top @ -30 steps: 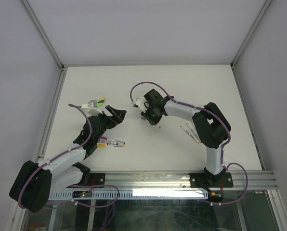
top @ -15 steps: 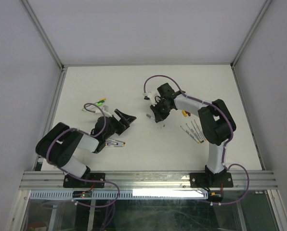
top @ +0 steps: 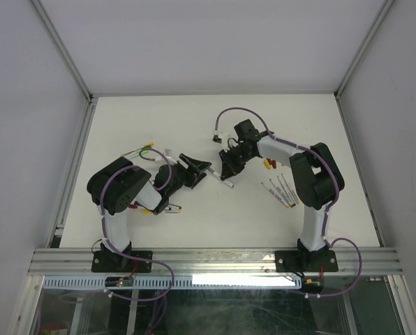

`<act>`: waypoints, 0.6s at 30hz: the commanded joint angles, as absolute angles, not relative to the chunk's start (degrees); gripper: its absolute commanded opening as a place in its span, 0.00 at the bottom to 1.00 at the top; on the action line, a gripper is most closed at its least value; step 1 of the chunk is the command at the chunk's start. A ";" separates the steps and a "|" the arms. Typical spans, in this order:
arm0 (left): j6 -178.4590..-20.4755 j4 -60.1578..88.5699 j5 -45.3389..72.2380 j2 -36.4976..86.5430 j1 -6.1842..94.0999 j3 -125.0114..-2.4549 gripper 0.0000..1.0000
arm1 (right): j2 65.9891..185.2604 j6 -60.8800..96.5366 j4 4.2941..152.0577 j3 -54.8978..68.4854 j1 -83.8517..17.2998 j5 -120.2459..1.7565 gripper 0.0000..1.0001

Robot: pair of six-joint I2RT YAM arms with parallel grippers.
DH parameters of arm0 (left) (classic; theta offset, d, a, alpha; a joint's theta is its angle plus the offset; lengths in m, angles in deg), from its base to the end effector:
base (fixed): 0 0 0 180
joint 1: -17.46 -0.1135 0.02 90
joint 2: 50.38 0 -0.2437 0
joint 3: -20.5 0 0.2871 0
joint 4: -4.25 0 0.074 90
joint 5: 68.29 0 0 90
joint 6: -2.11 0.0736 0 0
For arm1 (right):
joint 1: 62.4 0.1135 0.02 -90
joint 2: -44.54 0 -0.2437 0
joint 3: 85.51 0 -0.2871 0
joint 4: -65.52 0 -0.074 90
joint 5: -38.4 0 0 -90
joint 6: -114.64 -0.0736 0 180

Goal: Open the pen caps
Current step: Pick up the pen from the center of the board.

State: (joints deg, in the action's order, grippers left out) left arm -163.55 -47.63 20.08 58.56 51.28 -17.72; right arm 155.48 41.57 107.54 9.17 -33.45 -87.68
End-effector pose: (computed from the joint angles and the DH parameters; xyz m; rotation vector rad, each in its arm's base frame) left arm 0.2760 -0.1874 0.0254 -0.7405 1.9980 -1.2622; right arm 0.3437 0.2397 0.0935 -1.2024 2.3986 0.9227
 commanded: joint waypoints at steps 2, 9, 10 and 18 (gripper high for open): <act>-167.33 -51.78 21.98 63.12 52.13 -19.90 0.68 | 153.20 39.64 105.09 9.04 -34.17 -94.22 0.00; -168.31 -53.08 21.40 65.50 53.04 -21.91 0.49 | 154.10 39.50 105.16 8.84 -34.19 -94.76 0.00; -168.31 -53.00 21.43 65.56 53.13 -22.08 0.44 | 154.14 39.50 105.18 8.90 -34.11 -94.81 0.00; -167.67 -52.94 20.83 66.26 53.14 -22.89 0.15 | 154.57 39.67 105.47 8.79 -34.05 -95.10 0.00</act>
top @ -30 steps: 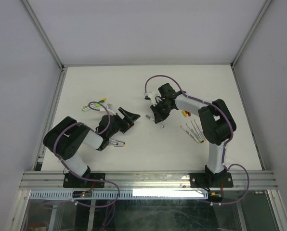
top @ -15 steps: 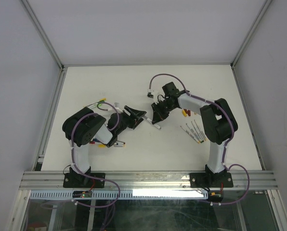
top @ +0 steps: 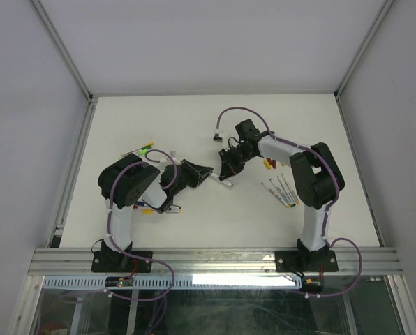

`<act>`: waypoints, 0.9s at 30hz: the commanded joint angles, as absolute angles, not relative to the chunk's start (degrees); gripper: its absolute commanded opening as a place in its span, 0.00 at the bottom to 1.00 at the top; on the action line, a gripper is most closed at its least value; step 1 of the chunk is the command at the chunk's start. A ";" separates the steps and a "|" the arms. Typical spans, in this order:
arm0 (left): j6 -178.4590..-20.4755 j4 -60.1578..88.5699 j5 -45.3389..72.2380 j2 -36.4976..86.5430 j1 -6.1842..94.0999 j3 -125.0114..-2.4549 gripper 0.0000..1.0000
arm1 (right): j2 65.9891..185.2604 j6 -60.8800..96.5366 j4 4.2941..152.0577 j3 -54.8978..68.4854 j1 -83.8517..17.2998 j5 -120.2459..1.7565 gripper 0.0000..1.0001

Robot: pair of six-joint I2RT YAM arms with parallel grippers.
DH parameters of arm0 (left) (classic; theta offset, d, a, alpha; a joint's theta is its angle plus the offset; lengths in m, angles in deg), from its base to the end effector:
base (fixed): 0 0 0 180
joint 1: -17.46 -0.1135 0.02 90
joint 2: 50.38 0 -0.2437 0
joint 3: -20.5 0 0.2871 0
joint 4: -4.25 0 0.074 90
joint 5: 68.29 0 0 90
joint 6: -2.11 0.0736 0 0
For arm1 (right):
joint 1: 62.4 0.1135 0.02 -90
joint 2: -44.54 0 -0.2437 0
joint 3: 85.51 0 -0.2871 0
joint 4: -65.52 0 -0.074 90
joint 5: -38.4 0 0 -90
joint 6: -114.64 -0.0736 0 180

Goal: Open the pen caps
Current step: Pick up the pen from the center of the board, then open the pen cap from the pen.

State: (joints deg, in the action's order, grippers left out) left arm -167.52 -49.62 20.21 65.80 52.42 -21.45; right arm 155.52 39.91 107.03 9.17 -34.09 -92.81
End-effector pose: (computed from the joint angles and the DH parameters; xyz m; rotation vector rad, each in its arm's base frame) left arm 0.2807 -0.1986 0.0046 -0.8099 2.0236 -1.2911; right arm 0.3435 0.2401 0.0975 -1.1676 2.3802 1.0481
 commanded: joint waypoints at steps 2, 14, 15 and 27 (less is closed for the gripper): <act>-167.07 -53.21 20.45 66.17 53.09 -23.11 0.06 | 154.54 39.89 105.66 8.76 -34.08 -95.24 0.00; -157.68 -59.40 18.76 57.24 53.11 -19.30 0.00 | 148.62 41.84 106.70 9.85 -34.68 -97.46 0.47; -156.36 -60.53 18.63 56.03 53.27 -18.59 0.00 | 147.13 41.87 106.50 10.25 -34.76 -97.94 0.51; -149.58 -63.88 17.62 49.96 55.06 -18.28 0.00 | 143.86 40.34 105.30 11.94 -33.88 -104.96 0.32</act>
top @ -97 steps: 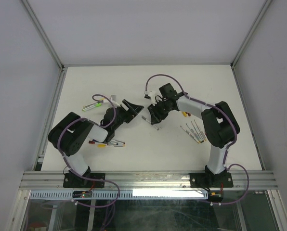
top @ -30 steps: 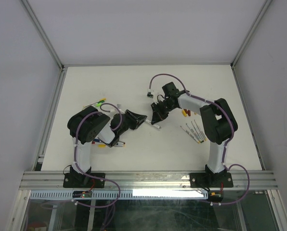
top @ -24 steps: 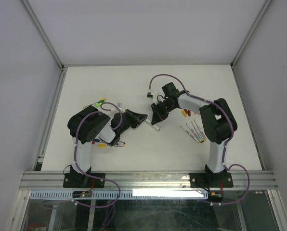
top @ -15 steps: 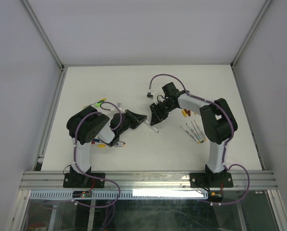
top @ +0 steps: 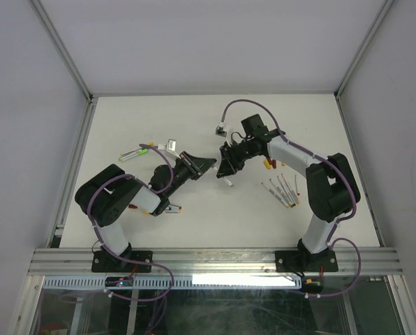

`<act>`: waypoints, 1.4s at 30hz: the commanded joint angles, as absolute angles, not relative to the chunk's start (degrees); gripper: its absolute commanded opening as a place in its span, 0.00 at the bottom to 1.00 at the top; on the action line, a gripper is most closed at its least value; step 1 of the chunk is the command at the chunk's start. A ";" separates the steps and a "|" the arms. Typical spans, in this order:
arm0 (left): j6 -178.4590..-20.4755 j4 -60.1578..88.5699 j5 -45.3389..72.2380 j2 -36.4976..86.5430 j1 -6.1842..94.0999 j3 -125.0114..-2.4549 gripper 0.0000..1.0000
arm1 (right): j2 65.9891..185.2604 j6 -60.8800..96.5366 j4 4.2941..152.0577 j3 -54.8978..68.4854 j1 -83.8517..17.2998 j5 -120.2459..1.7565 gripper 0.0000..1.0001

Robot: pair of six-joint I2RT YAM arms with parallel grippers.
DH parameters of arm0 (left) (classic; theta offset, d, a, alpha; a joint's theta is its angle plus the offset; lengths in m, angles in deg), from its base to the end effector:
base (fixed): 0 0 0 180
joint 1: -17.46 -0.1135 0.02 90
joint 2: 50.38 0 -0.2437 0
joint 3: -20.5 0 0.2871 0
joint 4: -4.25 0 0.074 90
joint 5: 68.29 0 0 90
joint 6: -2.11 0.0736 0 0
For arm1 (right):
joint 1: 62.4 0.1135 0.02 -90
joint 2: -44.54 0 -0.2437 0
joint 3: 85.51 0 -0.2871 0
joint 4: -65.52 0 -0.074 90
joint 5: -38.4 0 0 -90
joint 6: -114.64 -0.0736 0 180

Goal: Open the pen caps
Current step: Open the pen cap from the pen, then place the pen at the center of the board.

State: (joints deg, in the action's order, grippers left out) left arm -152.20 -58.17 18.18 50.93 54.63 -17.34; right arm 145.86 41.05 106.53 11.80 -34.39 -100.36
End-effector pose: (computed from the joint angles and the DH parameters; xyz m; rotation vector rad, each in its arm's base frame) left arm 0.2710 -0.2111 0.0929 -0.3658 1.7455 -1.3900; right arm 0.3288 0.2376 0.1550 -1.2105 2.1642 1.1772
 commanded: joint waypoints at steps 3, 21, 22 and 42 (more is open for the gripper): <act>-148.83 -63.86 18.89 48.86 55.03 -18.28 0.00 | 144.03 40.77 106.64 11.47 -33.92 -104.42 0.09; -143.53 -40.90 27.84 26.99 33.83 -26.85 0.00 | 141.35 47.28 114.18 11.76 -32.47 -107.89 0.00; -142.80 -40.08 27.18 25.76 33.59 -26.70 0.00 | 140.72 47.84 114.55 11.97 -32.59 -107.22 0.00; -139.43 -25.60 10.84 -3.83 33.37 -6.42 0.00 | 118.38 57.22 119.27 32.53 -37.38 -77.27 0.02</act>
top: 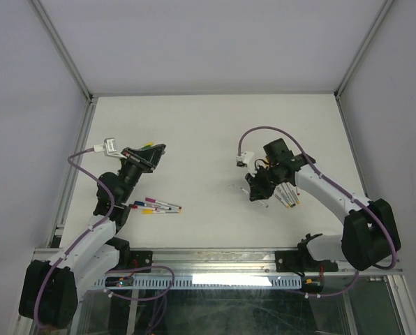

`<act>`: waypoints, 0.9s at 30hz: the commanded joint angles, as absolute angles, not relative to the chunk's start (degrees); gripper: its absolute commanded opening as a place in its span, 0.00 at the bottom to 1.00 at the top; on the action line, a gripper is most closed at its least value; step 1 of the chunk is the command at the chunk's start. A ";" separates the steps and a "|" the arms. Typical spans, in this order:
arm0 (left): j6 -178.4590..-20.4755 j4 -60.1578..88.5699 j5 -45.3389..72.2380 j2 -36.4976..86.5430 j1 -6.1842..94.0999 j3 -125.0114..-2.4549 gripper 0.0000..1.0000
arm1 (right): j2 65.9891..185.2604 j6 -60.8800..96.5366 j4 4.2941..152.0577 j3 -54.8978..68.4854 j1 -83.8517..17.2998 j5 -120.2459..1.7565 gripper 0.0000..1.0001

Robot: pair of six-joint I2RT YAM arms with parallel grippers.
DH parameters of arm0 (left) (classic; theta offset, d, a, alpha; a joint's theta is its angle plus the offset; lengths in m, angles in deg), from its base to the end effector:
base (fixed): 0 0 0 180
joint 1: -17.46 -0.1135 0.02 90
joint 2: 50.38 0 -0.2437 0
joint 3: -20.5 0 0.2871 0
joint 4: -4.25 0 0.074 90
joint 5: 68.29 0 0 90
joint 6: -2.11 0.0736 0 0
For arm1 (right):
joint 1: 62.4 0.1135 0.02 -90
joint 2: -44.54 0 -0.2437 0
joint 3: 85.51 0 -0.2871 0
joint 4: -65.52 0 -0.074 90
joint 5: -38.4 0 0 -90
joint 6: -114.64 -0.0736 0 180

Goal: Open the pen caps
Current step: Place the pen at the center of the board.

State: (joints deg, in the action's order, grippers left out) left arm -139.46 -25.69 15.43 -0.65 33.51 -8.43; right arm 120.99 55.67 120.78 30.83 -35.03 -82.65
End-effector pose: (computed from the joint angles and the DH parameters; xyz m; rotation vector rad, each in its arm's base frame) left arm 0.2632 -0.0841 0.2209 -0.3641 1.4521 -1.0438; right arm 0.2437 0.1689 0.1597 -1.4206 2.2486 0.7210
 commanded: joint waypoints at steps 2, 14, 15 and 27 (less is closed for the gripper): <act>-139.48 -25.87 9.73 -4.75 33.42 -5.03 0.00 | 119.09 57.41 119.37 32.73 -38.82 -76.80 0.02; -144.14 -32.38 5.30 0.33 33.33 -2.49 0.00 | 125.23 55.77 117.92 33.89 -39.98 -69.08 0.04; -144.34 -32.77 5.24 0.67 33.37 -2.42 0.00 | 125.78 55.67 117.99 33.98 -39.96 -68.43 0.04; -145.64 -34.02 4.31 2.47 33.37 -2.36 0.00 | 129.96 52.77 117.50 33.66 -39.98 -62.56 0.09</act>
State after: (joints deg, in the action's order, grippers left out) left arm -144.55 -29.99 6.09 2.28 33.51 -2.53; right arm 128.81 54.51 119.32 33.61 -39.73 -65.36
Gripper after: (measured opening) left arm 0.121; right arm 0.093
